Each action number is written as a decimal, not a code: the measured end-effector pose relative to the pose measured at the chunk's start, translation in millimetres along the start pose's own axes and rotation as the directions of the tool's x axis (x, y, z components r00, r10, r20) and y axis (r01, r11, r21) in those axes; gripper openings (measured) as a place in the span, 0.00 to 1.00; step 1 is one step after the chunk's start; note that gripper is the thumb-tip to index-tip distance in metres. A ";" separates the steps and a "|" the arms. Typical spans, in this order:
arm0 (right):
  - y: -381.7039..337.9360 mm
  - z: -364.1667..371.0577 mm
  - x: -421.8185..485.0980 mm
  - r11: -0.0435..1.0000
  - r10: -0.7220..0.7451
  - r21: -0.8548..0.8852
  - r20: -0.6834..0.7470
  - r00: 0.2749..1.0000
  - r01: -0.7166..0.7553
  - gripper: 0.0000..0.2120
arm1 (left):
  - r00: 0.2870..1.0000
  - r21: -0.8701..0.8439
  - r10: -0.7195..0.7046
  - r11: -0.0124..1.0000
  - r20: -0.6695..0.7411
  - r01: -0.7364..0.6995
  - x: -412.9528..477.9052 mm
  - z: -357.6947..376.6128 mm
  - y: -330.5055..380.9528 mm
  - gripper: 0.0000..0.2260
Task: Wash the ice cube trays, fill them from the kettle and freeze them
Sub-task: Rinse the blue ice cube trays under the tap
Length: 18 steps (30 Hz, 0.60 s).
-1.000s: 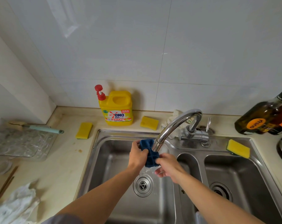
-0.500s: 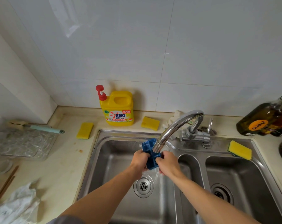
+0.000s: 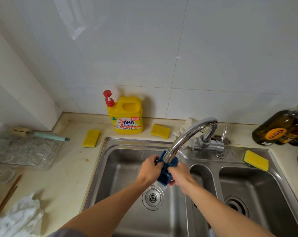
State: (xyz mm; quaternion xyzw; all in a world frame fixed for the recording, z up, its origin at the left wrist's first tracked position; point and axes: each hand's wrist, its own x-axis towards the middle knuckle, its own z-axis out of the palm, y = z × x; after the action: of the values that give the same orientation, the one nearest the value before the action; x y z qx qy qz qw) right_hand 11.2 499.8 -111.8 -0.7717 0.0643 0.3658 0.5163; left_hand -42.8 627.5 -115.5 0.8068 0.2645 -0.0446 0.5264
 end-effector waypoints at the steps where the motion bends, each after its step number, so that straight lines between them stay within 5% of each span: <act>1: 0.1 0.7 1.2 1.000 -0.003 0.022 -0.031 1.000 0.003 0.09 | 0.999 -0.048 0.012 0.999 0.033 -0.010 -2.9 -1.1 2.0 0.09; 6: -4.1 -4.0 4.9 0.993 -0.003 0.114 -0.119 0.993 0.017 0.10 | 0.966 -0.453 -0.044 0.877 0.256 0.160 -17.5 -6.0 7.6 0.27; 14: -1.2 -5.1 0.7 0.997 -0.050 0.055 -0.133 0.990 0.058 0.09 | 0.922 -0.600 -0.244 0.703 0.301 0.382 -6.6 1.4 -2.0 0.18; 18: 2.1 -4.1 -1.1 0.999 -0.036 0.033 -0.113 0.993 0.039 0.07 | 0.926 -0.475 -0.283 0.797 0.251 0.372 -2.7 3.5 -6.3 0.14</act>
State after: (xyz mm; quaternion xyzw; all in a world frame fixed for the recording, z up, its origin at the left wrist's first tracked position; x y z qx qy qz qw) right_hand 11.5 495.0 -112.0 -0.7830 0.0852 0.3108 0.5320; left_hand -47.4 625.3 -121.3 0.5716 0.3573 -0.1307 0.7270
